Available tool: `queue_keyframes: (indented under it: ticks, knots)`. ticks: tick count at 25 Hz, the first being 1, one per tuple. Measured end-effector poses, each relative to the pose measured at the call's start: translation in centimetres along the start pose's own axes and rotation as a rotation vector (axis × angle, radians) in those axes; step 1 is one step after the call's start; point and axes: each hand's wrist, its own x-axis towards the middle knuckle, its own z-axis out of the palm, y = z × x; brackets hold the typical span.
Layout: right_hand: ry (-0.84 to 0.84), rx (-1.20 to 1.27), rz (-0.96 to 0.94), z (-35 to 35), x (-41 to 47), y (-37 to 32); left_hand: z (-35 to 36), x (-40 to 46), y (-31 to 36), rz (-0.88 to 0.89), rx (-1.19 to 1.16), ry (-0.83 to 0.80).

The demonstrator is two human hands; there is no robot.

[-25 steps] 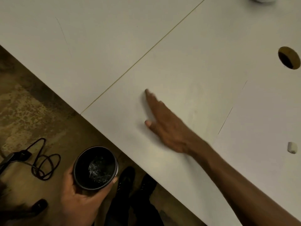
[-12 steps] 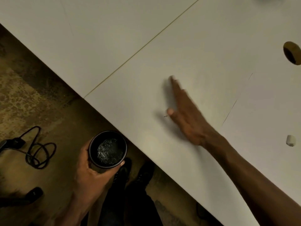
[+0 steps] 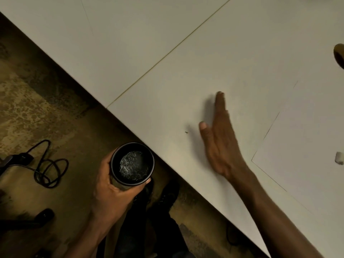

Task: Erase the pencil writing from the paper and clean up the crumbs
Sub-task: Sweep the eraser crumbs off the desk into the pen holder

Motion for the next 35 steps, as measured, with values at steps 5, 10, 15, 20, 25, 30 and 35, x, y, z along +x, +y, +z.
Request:
queue_keyframes:
  ticks: [5, 10, 15, 20, 25, 30, 35]
  knots:
    - [-0.154, -0.259, -0.197, 2.8, -1.3, -2.9, 0.3, 0.4, -0.3, 0.035, 0.030, 0.021]
    - [-0.176, 0.082, -0.166, 1.1, -0.6, -2.8, 0.3, -0.1, 0.0, 0.004, 0.024, 0.011]
    - [-0.192, -0.316, -0.327, 1.7, 2.0, -2.2, 0.5, -0.2, -0.3, 0.071, 0.010, -0.003]
    - [-0.329, 0.015, -0.369, 1.4, -1.2, -3.8, 0.2, -0.4, -0.7, 0.081, 0.028, -0.037]
    - [-0.128, -0.097, -0.103, 1.5, -2.8, -1.6, 0.5, -0.9, 0.0, 0.082, 0.047, -0.111]
    - [-0.275, 0.078, -0.211, 2.0, -4.9, -3.3, 0.7, -1.5, 0.6, 0.106, 0.053, -0.120]
    - [-0.239, -0.150, -0.243, 1.0, -5.1, -1.1, 0.8, -1.2, -0.3, 0.087, 0.095, -0.141]
